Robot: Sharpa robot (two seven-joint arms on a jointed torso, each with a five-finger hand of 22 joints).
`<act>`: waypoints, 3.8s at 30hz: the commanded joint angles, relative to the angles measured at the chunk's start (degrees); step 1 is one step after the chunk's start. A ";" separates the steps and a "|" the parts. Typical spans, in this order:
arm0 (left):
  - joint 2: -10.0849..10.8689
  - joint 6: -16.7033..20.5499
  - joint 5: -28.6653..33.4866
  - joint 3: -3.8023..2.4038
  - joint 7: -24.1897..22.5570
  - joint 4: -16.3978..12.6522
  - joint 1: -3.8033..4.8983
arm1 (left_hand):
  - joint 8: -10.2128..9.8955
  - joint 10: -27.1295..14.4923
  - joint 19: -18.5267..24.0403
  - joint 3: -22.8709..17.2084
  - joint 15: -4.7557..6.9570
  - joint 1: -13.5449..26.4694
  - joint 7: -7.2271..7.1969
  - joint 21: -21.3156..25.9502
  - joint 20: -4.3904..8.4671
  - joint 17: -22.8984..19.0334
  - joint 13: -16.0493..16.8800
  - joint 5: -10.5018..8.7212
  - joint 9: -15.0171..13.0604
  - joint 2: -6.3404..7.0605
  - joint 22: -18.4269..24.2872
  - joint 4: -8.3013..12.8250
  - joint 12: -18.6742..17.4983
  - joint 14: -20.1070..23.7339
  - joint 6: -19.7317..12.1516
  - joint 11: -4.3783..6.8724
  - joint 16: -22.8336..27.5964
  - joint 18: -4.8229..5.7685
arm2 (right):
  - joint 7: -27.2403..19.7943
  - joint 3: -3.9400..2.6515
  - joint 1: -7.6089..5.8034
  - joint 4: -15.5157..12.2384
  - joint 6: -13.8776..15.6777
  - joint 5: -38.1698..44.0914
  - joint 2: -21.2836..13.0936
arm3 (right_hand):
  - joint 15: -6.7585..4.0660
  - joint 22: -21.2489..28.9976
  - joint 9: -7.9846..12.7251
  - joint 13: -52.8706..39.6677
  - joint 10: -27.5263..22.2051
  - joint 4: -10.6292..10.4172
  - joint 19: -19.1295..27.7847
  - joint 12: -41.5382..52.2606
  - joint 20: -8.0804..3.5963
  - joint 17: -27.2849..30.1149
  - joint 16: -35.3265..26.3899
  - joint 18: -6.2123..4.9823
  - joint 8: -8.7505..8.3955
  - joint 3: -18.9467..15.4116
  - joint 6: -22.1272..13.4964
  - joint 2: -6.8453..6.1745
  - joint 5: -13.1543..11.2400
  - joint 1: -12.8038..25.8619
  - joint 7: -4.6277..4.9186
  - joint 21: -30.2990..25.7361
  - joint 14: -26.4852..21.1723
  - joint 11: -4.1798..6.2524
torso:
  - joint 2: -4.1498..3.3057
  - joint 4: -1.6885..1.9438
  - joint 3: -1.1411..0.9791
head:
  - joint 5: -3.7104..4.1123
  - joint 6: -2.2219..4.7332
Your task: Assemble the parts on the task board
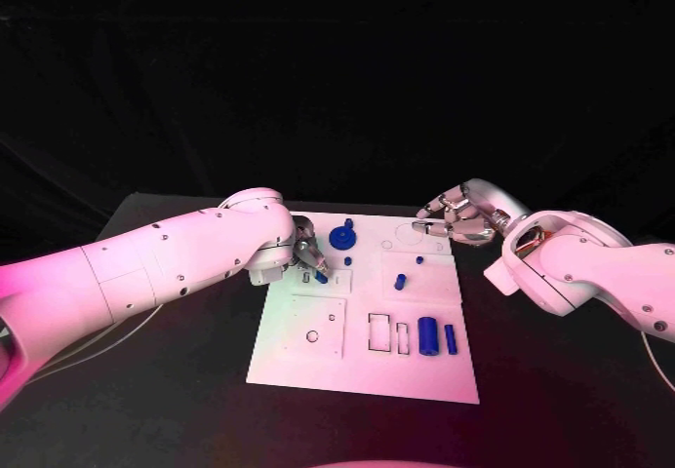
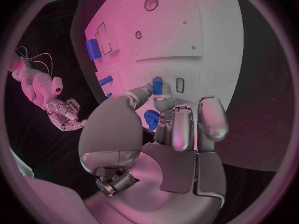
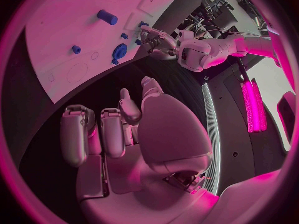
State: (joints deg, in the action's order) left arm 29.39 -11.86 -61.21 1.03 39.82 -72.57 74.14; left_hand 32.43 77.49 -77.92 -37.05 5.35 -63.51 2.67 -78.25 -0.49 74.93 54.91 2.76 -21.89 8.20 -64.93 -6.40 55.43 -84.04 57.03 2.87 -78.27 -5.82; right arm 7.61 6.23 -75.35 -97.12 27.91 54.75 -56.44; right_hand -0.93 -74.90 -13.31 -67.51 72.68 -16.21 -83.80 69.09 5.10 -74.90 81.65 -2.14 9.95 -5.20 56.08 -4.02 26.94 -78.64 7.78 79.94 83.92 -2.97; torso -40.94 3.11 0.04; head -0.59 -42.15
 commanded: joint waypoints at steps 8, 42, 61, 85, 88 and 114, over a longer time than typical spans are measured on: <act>-0.33 -2.93 0.88 0.15 2.20 0.02 -0.22 | 0.48 0.82 -0.78 0.86 0.61 1.97 -1.98 -0.57 -0.06 3.62 0.30 0.21 -11.15 -1.44 -0.85 -1.11 0.81 -2.84 2.58 0.20 0.18 1.01 | -0.06 0.00 0.04 -0.04 -0.81 0.22 -0.03 | -0.33 -8.14 -0.07 0.05 -0.34 -0.08 0.35 -0.26 -0.12 -1.99 -0.18 -0.60 0.38 -0.15 -0.20 0.61 0.35 0.18 -0.19 -0.39 2.98 0.11 | 0.02 0.02 0.02 | 0.09 -0.05; -0.97 -4.79 -0.82 0.13 2.36 0.91 -0.19 | 0.41 0.97 -1.06 2.65 0.73 3.40 -2.23 -0.92 0.05 3.66 0.02 0.20 -11.11 -0.60 -1.52 -0.78 0.81 -2.86 3.07 0.37 0.24 1.13 | -0.04 0.00 0.04 -0.21 -0.94 0.22 -0.13 | -0.34 -8.13 -0.09 0.04 -0.29 -0.15 0.36 -0.23 -0.12 -1.92 -0.24 -0.61 0.42 -0.28 -0.19 0.61 0.39 0.37 -0.21 -0.43 2.97 0.11 | 0.02 0.01 0.00 | 0.43 -0.26; -1.28 -5.61 -2.55 0.11 2.11 1.33 -0.17 | 0.12 1.05 -1.06 2.29 0.88 0.26 -2.43 -1.01 0.20 3.70 0.07 0.21 -11.01 -0.48 -1.79 2.19 1.00 -2.87 3.00 0.58 0.31 1.17 | 0.00 0.00 0.03 -0.29 -0.97 0.22 -0.16 | -0.34 -8.12 -0.09 0.07 -0.31 -0.17 0.36 -0.25 -0.12 -1.94 -0.23 -0.61 0.42 -0.29 -0.18 0.62 0.39 0.40 -0.21 -0.44 2.97 0.11 | 0.02 0.05 0.03 | 0.67 -0.28; -1.75 -5.05 -2.14 0.10 2.16 1.59 -0.15 | 0.00 1.41 -1.03 11.30 0.64 6.69 -2.06 -1.03 -0.01 3.80 0.49 0.16 -10.87 -0.46 -1.92 -3.45 1.77 -2.91 4.14 0.24 0.36 1.18 | -0.08 0.00 0.03 -0.34 -0.89 0.23 -0.20 | -0.35 -8.09 -0.11 0.12 -0.31 -0.24 0.39 -0.28 -0.13 -1.82 -0.33 -0.63 0.45 -0.43 -0.18 0.65 0.40 0.65 -0.22 -0.52 2.95 0.12 | 0.02 0.05 0.01 | 0.87 -0.22; -1.81 -4.96 -2.11 0.10 2.17 1.63 -0.15 | -0.07 1.40 -1.04 12.34 0.65 6.59 -2.08 -1.04 0.00 3.82 0.55 0.17 -10.83 -0.74 -1.95 -3.73 1.85 -2.91 4.17 0.25 0.37 1.18 | -0.10 0.00 0.03 -0.36 -0.89 0.23 -0.21 | -0.35 -8.09 -0.11 0.12 -0.31 -0.24 0.39 -0.28 -0.13 -1.82 -0.33 -0.63 0.45 -0.43 -0.18 0.65 0.40 0.65 -0.22 -0.52 2.95 0.12 | 0.02 0.05 0.00 | 0.87 -0.22; -0.71 -1.66 -2.16 -0.09 1.61 1.03 -0.17 | -0.52 1.03 -0.91 22.53 0.67 8.00 -2.08 -0.86 0.03 3.93 0.06 0.16 -10.66 0.01 -1.75 -8.05 1.65 -2.94 4.24 0.25 0.42 1.11 | -0.22 0.00 0.03 -0.17 -0.82 0.23 -0.27 | -0.35 -8.01 -0.13 0.21 -0.33 -0.30 0.46 -0.32 -0.14 -1.74 -0.41 -0.66 0.46 -0.66 -0.23 0.64 0.36 1.03 -0.22 -0.68 2.93 0.12 | 0.04 -0.01 0.04 | 1.07 0.09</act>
State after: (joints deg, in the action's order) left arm 28.64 -14.95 -63.58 1.01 40.00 -71.24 73.96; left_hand 32.22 78.51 -78.73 -14.86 5.73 -55.91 0.44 -78.99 -0.50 74.92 55.14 2.98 -32.61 8.31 -66.76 -14.32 57.24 -84.06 61.15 3.08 -78.05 -5.81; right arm 7.66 6.23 -75.35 -97.31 27.64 54.75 -56.72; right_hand -0.93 -74.92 -13.34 -67.35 72.68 -16.53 -83.79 69.09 5.10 -74.95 81.43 -2.14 10.17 -5.52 56.08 -3.48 27.17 -78.11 7.78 79.47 83.92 -2.97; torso -40.91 3.13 0.08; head 0.44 -42.06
